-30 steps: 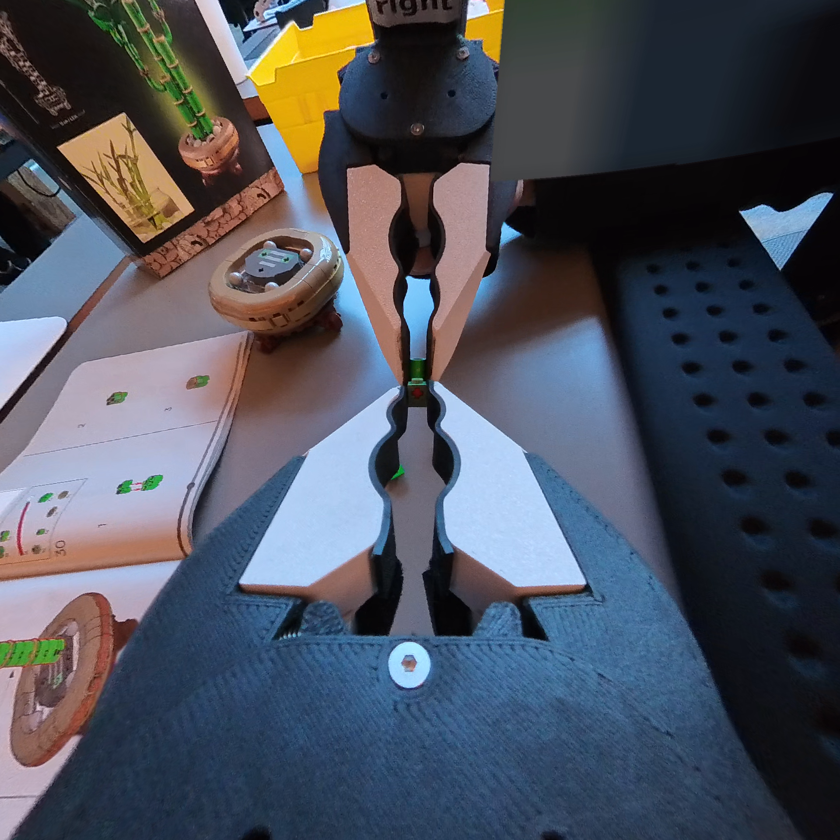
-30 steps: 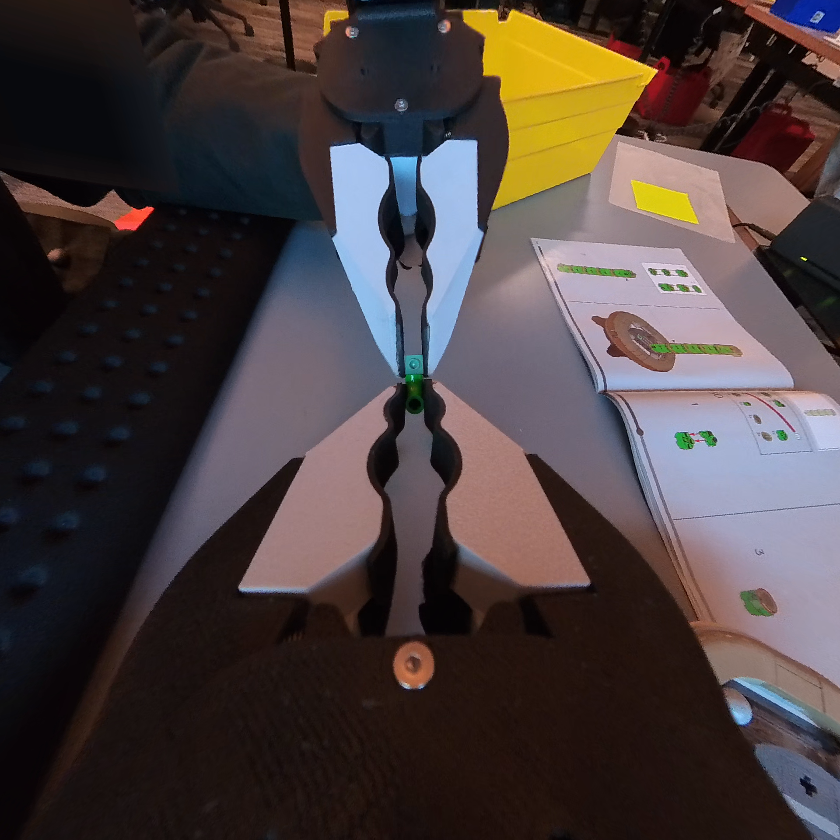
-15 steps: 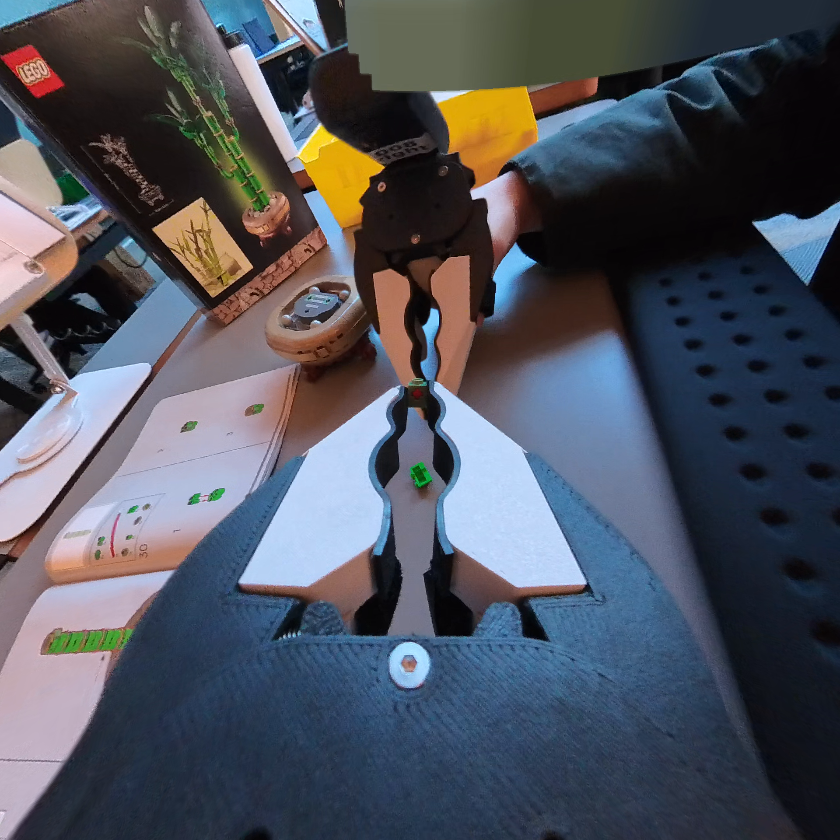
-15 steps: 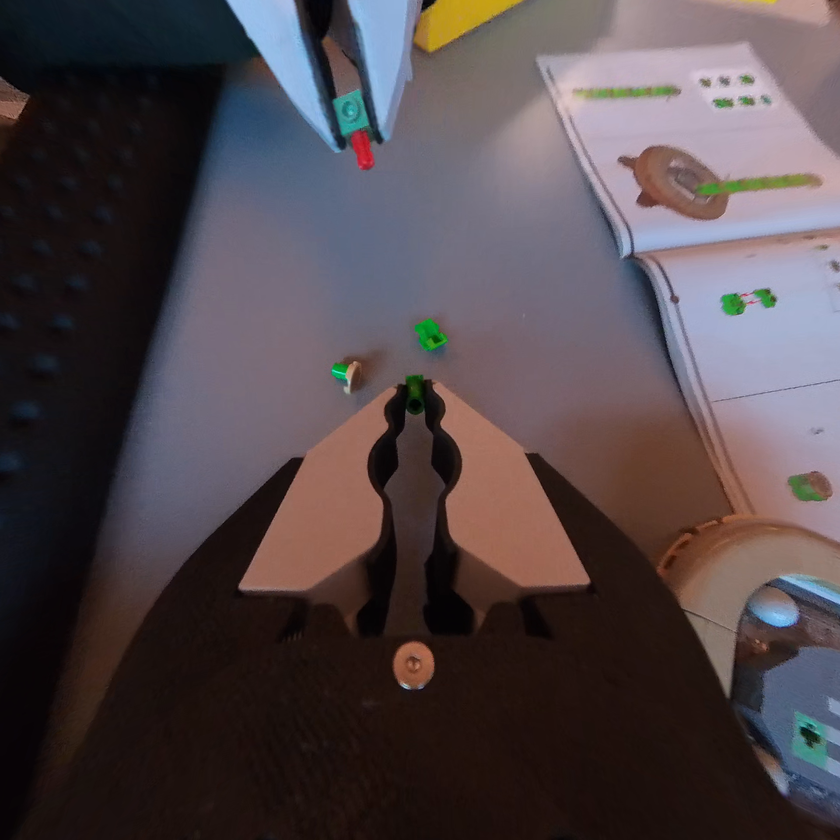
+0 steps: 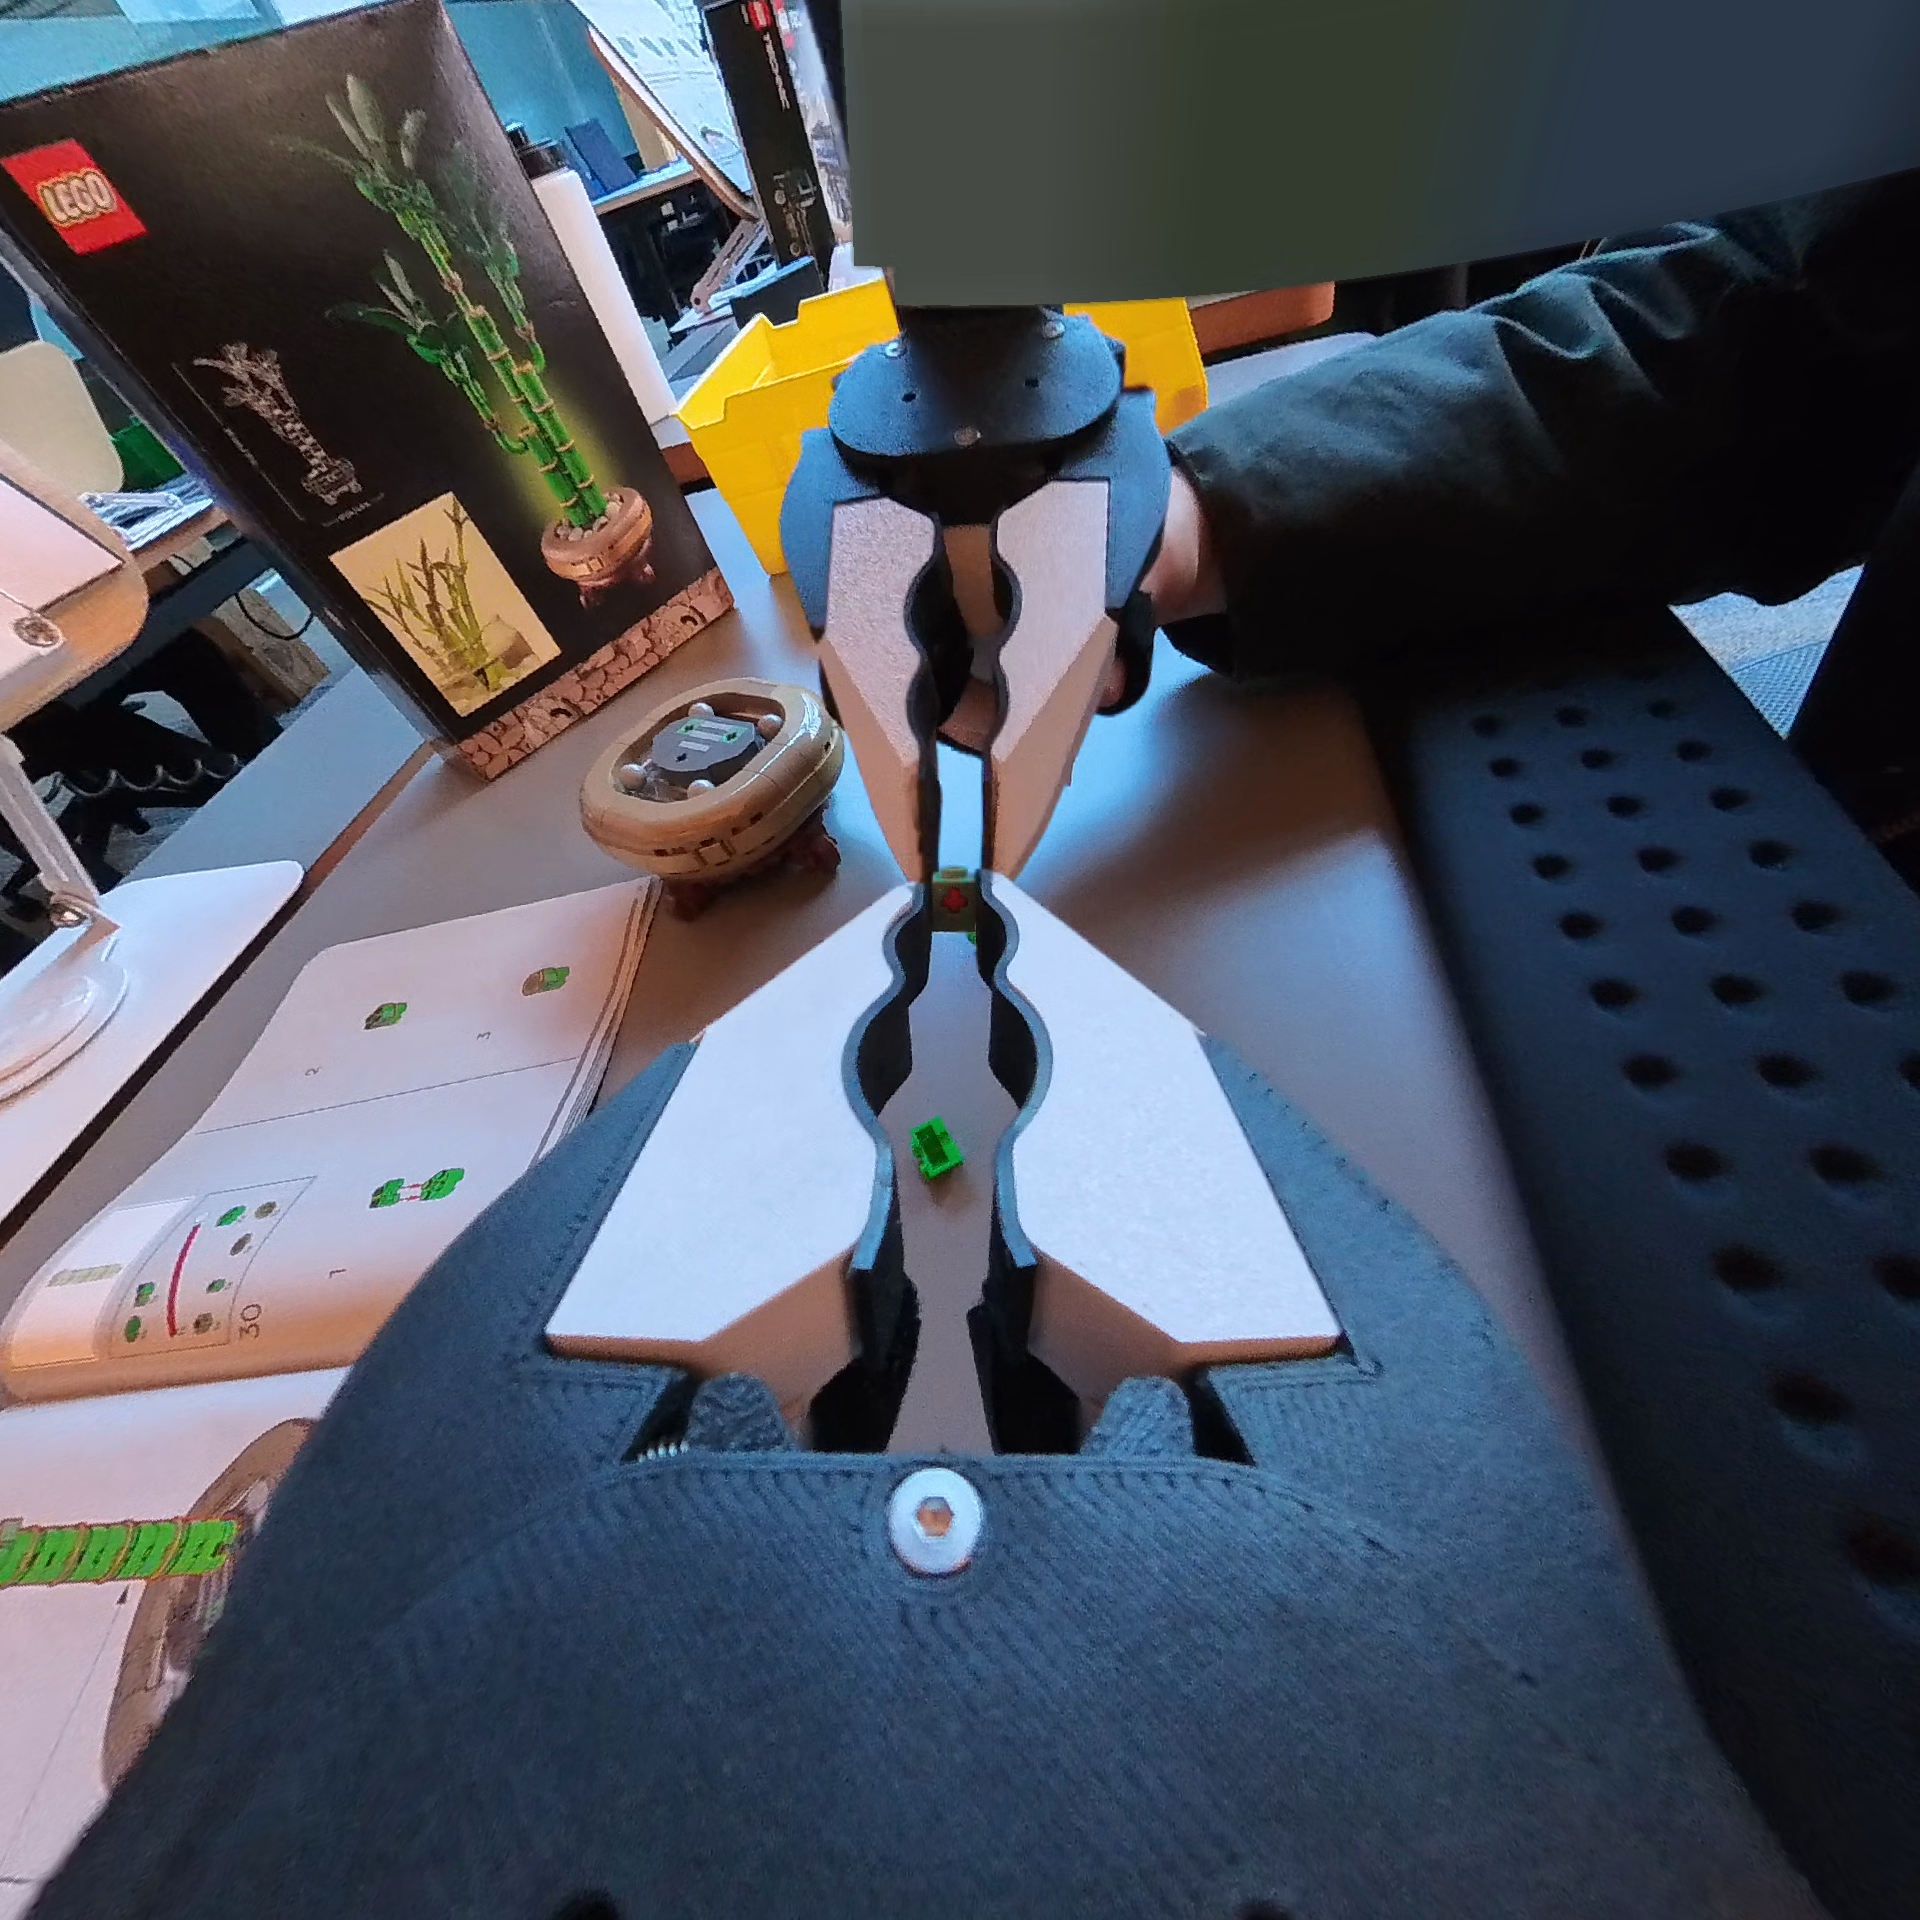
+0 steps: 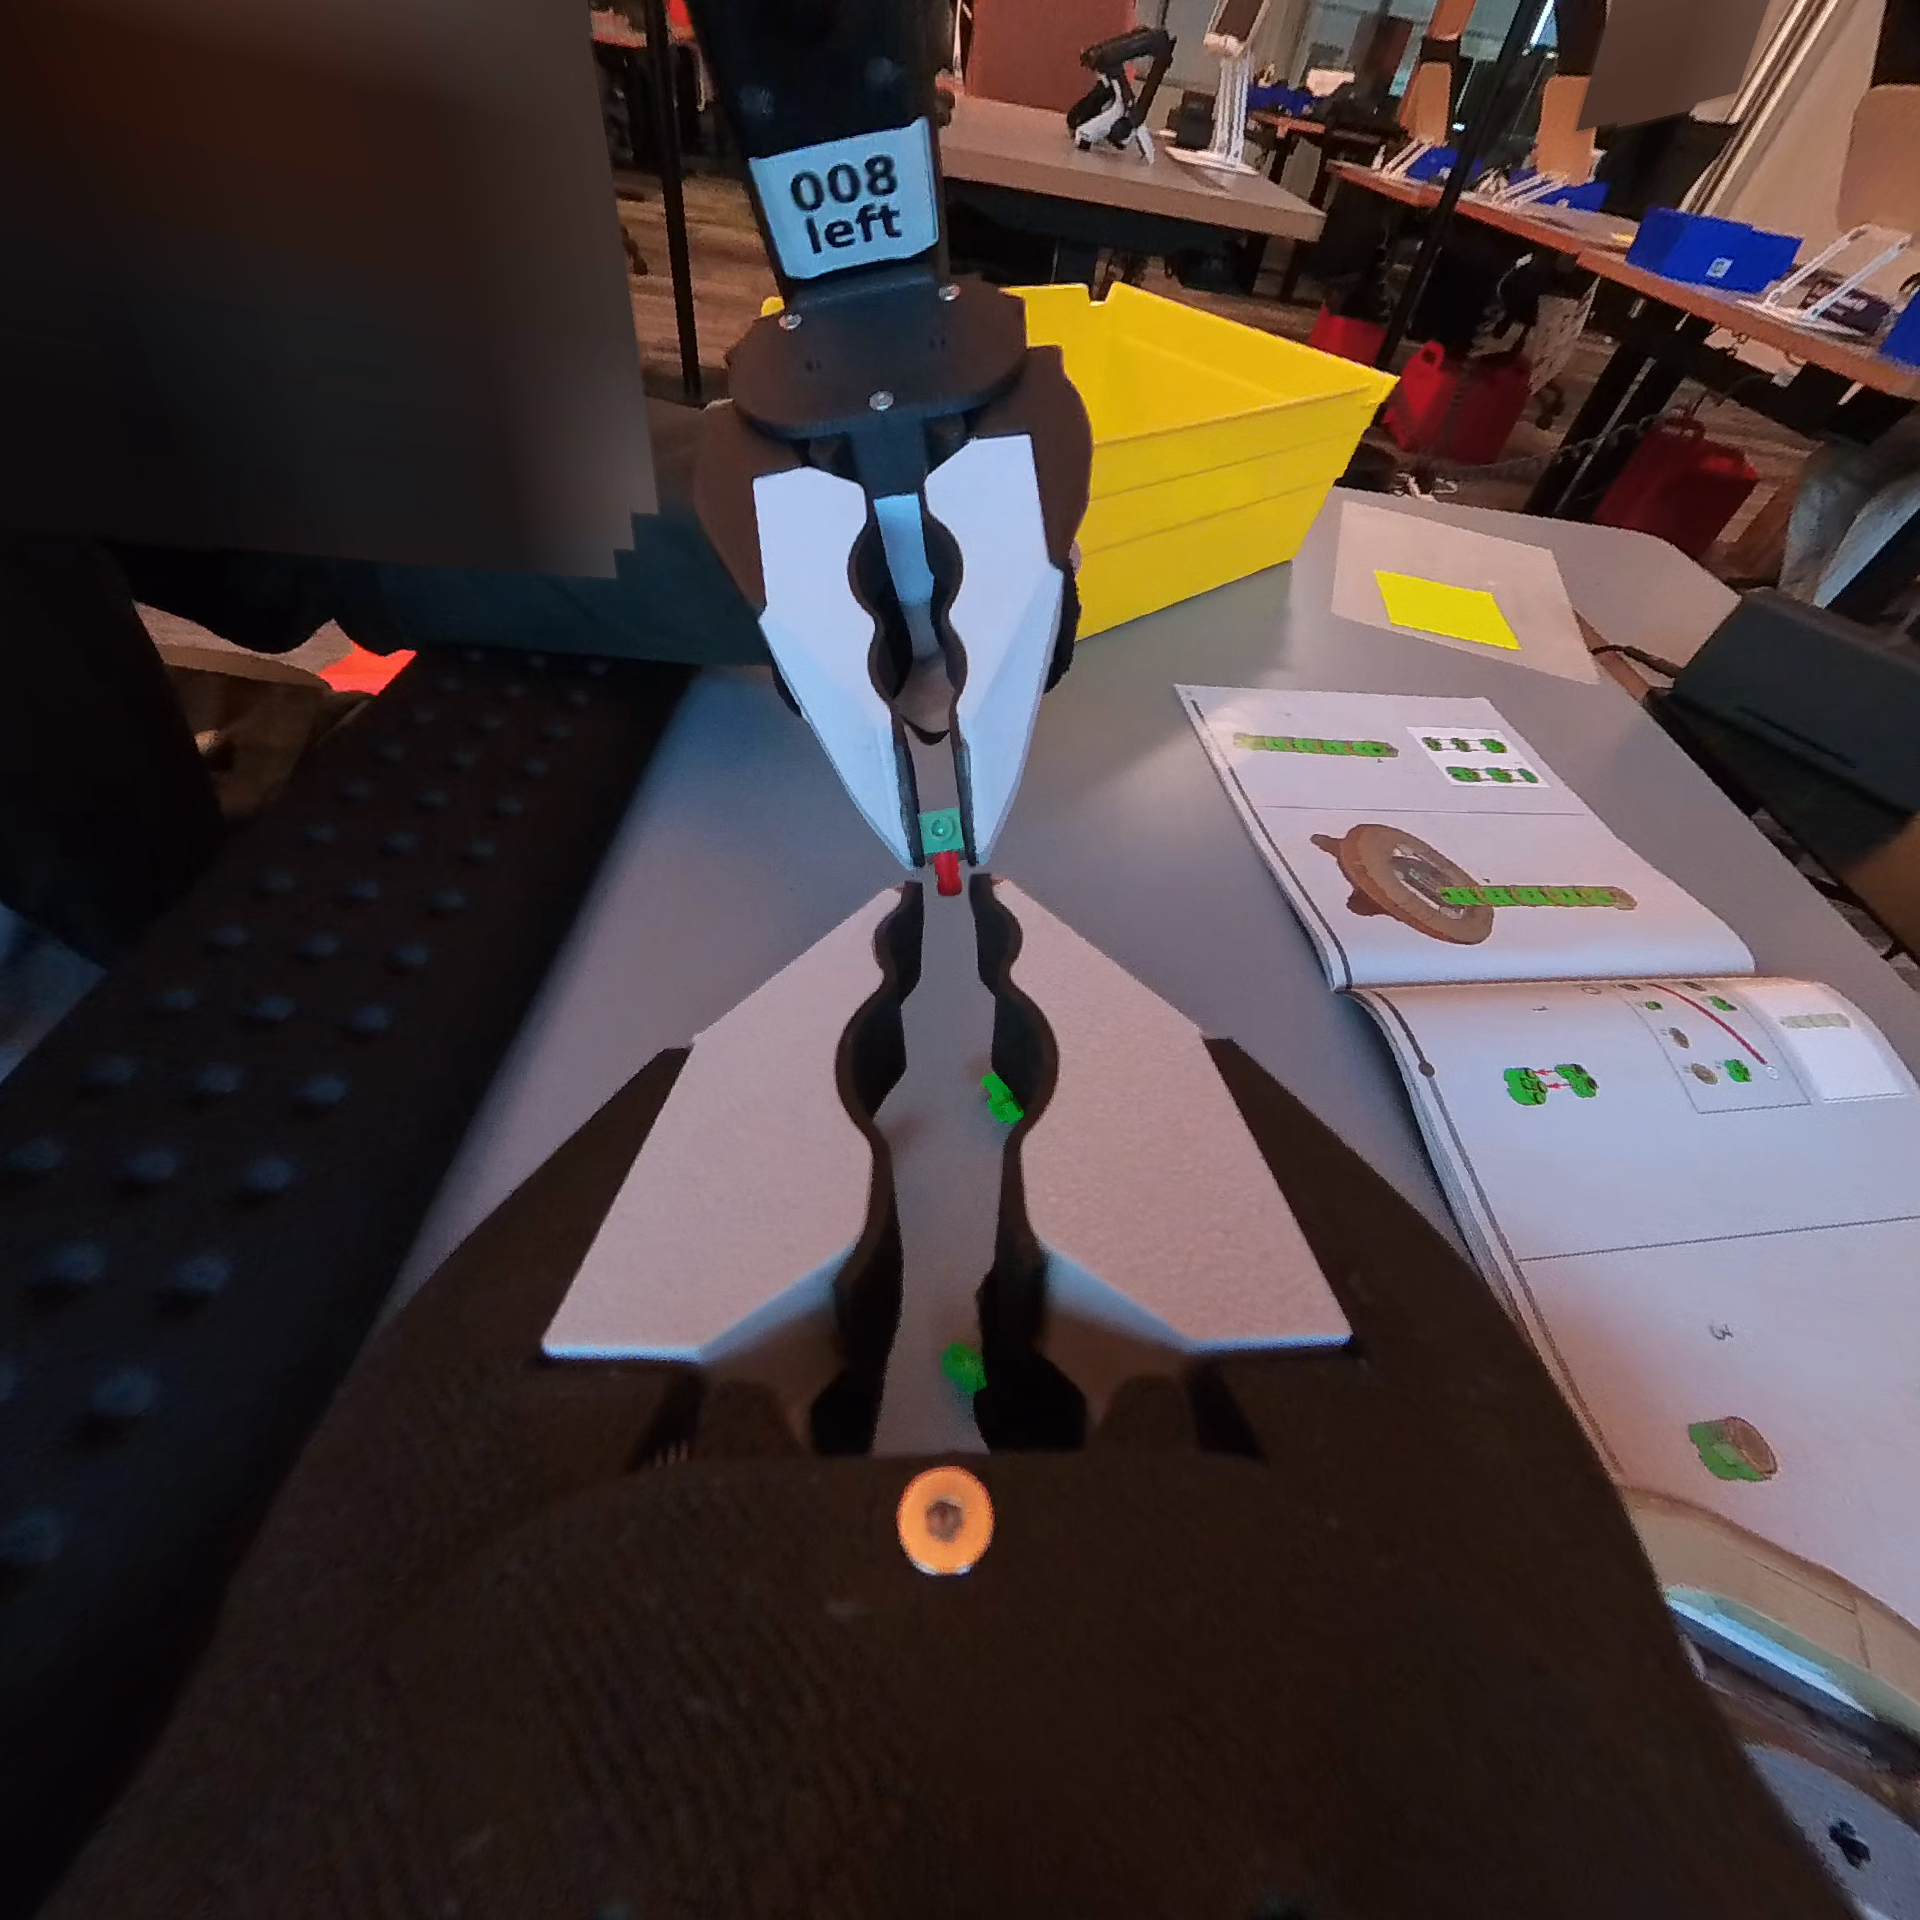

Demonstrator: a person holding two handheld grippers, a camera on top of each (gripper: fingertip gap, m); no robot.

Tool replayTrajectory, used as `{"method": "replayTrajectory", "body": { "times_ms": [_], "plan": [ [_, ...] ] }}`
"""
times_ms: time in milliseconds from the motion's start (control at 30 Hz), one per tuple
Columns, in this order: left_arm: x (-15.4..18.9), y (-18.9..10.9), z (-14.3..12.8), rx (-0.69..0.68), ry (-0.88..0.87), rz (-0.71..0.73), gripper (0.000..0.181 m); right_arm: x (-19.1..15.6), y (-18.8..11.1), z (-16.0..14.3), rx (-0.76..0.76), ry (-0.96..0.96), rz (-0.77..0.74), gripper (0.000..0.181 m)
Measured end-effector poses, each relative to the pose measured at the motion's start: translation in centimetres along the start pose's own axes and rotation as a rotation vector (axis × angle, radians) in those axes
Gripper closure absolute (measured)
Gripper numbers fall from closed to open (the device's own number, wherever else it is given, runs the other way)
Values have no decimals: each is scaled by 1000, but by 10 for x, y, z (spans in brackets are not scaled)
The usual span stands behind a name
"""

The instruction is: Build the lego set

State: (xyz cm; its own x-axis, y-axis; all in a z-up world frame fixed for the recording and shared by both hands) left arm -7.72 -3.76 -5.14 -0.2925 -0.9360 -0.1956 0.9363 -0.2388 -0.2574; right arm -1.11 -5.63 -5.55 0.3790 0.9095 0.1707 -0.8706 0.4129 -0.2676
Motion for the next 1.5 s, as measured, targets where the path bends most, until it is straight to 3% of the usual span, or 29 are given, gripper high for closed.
{"method": "replayTrajectory", "body": {
  "times_ms": [333, 900, 967, 1000, 1100, 1167, 1367, 1500],
  "plan": [
    [3, -1, 2, 19, -22, -31, 175, -3, 2, 4, 33, 24, 27, 179],
    [8, 0, 5, -36, -20, -65, 175, -7, -3, 5, -25, 31, 75, 179],
    [2, -8, 6, -39, -4, -19, 175, -6, -6, 0, -69, 23, 59, 179],
    [-8, -22, 12, 17, -15, 30, 175, 0, -13, -11, -130, 15, 21, 179],
    [-25, -56, 33, 209, -137, 36, 176, 14, -40, 2, 31, 121, -34, 180],
    [-25, -49, 26, 177, -132, 40, 175, 17, -39, -3, -8, 156, -28, 179],
    [-13, -16, -5, -68, 20, 81, 175, 12, -13, -65, -368, 199, 14, 178],
    [-11, -8, -18, -178, 78, 105, 175, 13, -8, -74, -399, 244, 17, 167]
  ]
}}
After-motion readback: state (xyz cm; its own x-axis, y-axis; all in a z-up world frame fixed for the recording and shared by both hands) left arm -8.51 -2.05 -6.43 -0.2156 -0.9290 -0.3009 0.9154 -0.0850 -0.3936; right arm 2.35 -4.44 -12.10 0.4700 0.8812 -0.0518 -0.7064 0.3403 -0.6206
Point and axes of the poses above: each gripper's, where its closed fingertips meet, y out along the fingers, z out of its top, x = y × z across the jaws, the point moved 4 cm from there along -y, back along the fingers, and after that the axes turned 3 degrees about -y, right-handed, at the moved point
